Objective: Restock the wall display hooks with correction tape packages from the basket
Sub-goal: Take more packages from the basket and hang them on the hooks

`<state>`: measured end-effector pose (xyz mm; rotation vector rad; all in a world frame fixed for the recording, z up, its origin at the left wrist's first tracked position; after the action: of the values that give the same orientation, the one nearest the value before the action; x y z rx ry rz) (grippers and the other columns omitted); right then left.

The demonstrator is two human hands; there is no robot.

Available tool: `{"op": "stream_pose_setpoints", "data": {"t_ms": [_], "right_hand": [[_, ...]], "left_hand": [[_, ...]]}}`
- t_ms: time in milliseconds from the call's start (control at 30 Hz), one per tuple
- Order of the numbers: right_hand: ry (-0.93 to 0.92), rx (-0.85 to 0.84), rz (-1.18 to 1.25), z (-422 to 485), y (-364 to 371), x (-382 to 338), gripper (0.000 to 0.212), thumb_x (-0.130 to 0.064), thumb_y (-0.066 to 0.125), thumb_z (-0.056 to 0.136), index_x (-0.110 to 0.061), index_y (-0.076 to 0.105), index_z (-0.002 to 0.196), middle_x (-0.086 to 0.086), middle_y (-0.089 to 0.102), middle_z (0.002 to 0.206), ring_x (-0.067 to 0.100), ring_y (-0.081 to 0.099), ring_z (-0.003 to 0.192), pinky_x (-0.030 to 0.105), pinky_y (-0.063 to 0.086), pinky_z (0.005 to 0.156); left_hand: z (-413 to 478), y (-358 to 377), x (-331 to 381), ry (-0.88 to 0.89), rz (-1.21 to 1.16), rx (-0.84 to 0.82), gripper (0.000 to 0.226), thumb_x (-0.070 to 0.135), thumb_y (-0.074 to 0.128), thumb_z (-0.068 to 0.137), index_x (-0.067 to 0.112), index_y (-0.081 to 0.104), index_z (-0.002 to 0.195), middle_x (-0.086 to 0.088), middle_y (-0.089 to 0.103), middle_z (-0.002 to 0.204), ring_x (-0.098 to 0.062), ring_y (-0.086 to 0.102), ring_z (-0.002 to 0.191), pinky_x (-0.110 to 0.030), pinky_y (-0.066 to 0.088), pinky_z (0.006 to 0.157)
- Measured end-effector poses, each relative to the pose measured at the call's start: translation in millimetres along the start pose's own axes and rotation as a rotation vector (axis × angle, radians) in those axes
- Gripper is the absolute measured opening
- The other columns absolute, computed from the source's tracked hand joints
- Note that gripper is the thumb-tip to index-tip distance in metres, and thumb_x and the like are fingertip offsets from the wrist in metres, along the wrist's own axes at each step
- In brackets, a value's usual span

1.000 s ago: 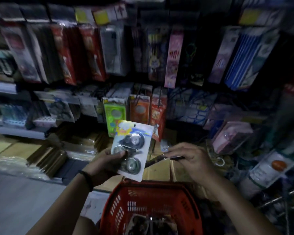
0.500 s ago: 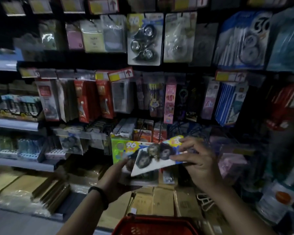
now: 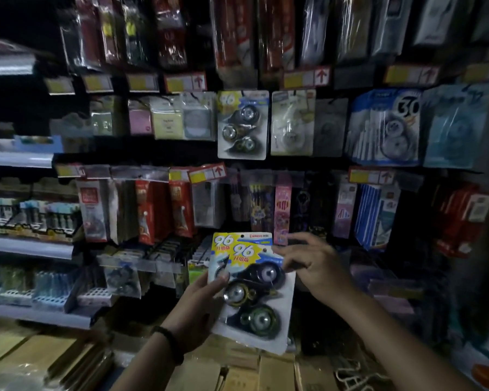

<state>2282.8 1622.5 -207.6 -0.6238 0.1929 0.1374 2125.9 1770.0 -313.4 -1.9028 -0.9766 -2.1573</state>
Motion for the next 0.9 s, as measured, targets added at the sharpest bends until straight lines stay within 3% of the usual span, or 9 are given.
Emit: {"op": "stream_pose_setpoints", "data": {"t_ms": [133, 200, 267, 333, 400, 500, 700, 833, 900], "right_hand": [[0.009, -0.108, -0.095, 34.9, 7.5, 1.5, 0.047, 0.006, 0.073, 0.086, -0.034, 0.068, 0.11, 0.002, 0.074, 0.127, 0.025, 0.061, 0.127, 0.046, 0.057, 0.097], [-0.022, -0.119, -0.126, 47.6, 5.2, -8.5, 0.036, 0.0, 0.062, 0.088, -0.027, 0.077, 0.106, -0.002, 0.072, 0.132, 0.021, 0.058, 0.13, 0.047, 0.055, 0.101], [-0.027, -0.109, -0.129, 58.2, 1.4, -24.8, 0.033, -0.014, 0.058, 0.089, -0.018, 0.077, 0.115, -0.005, 0.068, 0.137, 0.016, 0.051, 0.135, 0.046, 0.049, 0.108], [-0.022, -0.104, -0.171, 67.9, 0.6, -42.2, 0.051, -0.037, 0.063, 0.088, -0.016, 0.067, 0.134, -0.006, 0.058, 0.147, 0.013, 0.04, 0.142, 0.045, 0.038, 0.117], [-0.073, -0.077, -0.263, 76.6, 1.2, -59.1, 0.087, -0.062, 0.065, 0.081, -0.016, 0.05, 0.153, -0.006, 0.046, 0.153, 0.015, 0.034, 0.146, 0.044, 0.029, 0.12], [-0.096, -0.157, -0.352, 93.7, 11.0, -72.3, 0.116, -0.082, 0.064, 0.067, -0.025, 0.031, 0.163, -0.003, 0.032, 0.165, 0.019, 0.028, 0.153, 0.05, 0.027, 0.12], [-0.098, -0.233, -0.412, 134.4, 4.1, -72.5, 0.114, -0.078, 0.067, 0.063, -0.033, 0.029, 0.162, -0.004, 0.021, 0.167, 0.02, 0.023, 0.151, 0.044, 0.022, 0.122], [-0.042, -0.215, -0.4, 165.4, -12.4, -61.6, 0.114, -0.072, 0.071, 0.064, -0.036, 0.025, 0.162, -0.007, 0.015, 0.166, 0.018, 0.015, 0.153, 0.041, 0.024, 0.125], [-0.007, -0.181, -0.428, 183.1, -19.3, -52.7, 0.114, -0.071, 0.071, 0.065, -0.035, 0.023, 0.162, -0.006, 0.014, 0.166, 0.021, 0.015, 0.154, 0.043, 0.027, 0.125]], "left_hand": [[6.5, 2.0, 31.7, 0.111, -0.022, 0.047, 0.031, 0.008, 0.061, 0.099, 0.007, 0.065, 0.13, -0.021, 0.076, 0.122, -0.03, 0.078, 0.096, -0.039, 0.064, 0.068], [14.0, -6.7, 47.4, 0.159, -0.063, 0.123, 0.03, 0.005, 0.062, 0.099, 0.008, 0.066, 0.128, -0.021, 0.077, 0.119, -0.03, 0.078, 0.091, -0.039, 0.063, 0.065], [20.7, -11.1, 65.1, 0.206, -0.085, 0.177, 0.03, 0.007, 0.063, 0.1, 0.01, 0.066, 0.129, -0.021, 0.077, 0.118, -0.032, 0.076, 0.092, -0.041, 0.061, 0.072], [24.5, -11.8, 85.4, 0.266, -0.108, 0.211, 0.025, 0.006, 0.06, 0.102, 0.011, 0.067, 0.126, -0.019, 0.078, 0.118, -0.032, 0.077, 0.095, -0.044, 0.064, 0.077], [26.3, -12.1, 106.1, 0.319, -0.115, 0.254, 0.023, 0.006, 0.059, 0.103, 0.013, 0.067, 0.124, -0.016, 0.078, 0.118, -0.033, 0.076, 0.101, -0.047, 0.063, 0.082], [29.1, -7.4, 133.6, 0.373, -0.088, 0.255, 0.023, 0.011, 0.062, 0.104, 0.017, 0.066, 0.126, -0.013, 0.078, 0.12, -0.039, 0.074, 0.108, -0.053, 0.062, 0.084], [40.6, 7.7, 177.6, 0.424, 0.005, 0.206, 0.028, 0.012, 0.066, 0.1, 0.016, 0.066, 0.128, -0.016, 0.077, 0.12, -0.043, 0.075, 0.107, -0.071, 0.056, 0.093], [48.6, -0.4, 208.9, 0.454, 0.074, 0.177, 0.031, 0.009, 0.07, 0.096, 0.02, 0.065, 0.125, -0.013, 0.08, 0.114, -0.037, 0.078, 0.1, -0.055, 0.065, 0.073], [55.3, -12.2, 220.4, 0.478, 0.079, 0.175, 0.035, 0.007, 0.071, 0.096, 0.022, 0.065, 0.127, -0.011, 0.079, 0.117, -0.034, 0.078, 0.102, -0.052, 0.065, 0.074]]}}
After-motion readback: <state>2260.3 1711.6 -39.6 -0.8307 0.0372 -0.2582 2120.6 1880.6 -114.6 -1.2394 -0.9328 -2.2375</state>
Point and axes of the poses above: each hand's wrist, its own z-axis towards the middle knuckle, its own y-axis out of the palm, x = y × z, the point moved 10 cm from there along z, towards the middle knuckle
